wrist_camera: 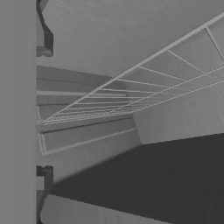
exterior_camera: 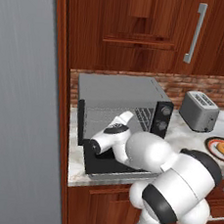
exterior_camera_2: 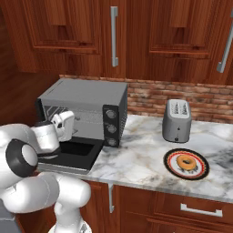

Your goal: Pick up the bagel from the plate, place it on the toaster oven rack, close the door, and set the timer.

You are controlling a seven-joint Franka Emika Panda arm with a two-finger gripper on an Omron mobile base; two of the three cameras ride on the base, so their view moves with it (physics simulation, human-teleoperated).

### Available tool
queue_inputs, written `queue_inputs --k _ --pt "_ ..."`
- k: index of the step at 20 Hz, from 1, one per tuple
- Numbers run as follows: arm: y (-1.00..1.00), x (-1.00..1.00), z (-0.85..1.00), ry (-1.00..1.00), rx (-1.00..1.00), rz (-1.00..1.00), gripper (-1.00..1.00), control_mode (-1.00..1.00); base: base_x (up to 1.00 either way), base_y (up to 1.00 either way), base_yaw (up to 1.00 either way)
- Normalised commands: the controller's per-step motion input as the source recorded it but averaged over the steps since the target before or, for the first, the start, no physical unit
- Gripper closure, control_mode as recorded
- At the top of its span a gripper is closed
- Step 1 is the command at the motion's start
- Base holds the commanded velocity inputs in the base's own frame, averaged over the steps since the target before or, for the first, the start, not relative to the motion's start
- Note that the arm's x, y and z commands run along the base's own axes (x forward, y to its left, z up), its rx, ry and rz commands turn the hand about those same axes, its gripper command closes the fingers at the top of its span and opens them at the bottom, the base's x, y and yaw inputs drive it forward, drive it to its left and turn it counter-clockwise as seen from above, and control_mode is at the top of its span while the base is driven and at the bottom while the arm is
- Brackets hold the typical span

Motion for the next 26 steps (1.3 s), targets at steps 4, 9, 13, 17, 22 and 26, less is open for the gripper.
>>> queue_inputs --k 4,9,13,17,22,26 --pt "0.09 0.11 -0.17 0.01 -0.13 0.0 -1.0 -1.0 0.0 0.0 0.0" --pt "0.04 0.24 -0.25 0.0 -0.11 0.0 -1.0 -1.0 0.0 0.0 0.0" --pt "0.0 0.22 -0.33 0.0 -0.05 0.0 -1.0 -1.0 0.0 0.0 0.0" --pt "0.0 0.05 -0.36 0.0 -0.03 0.0 -1.0 -1.0 0.0 0.0 0.0" --pt "0.0 0.0 -0.4 0.0 -0.04 0.0 -1.0 -1.0 0.0 0.0 0.0" --pt "0.0 0.0 -0.44 0.0 -0.02 0.0 -1.0 -1.0 0.0 0.0 0.0"
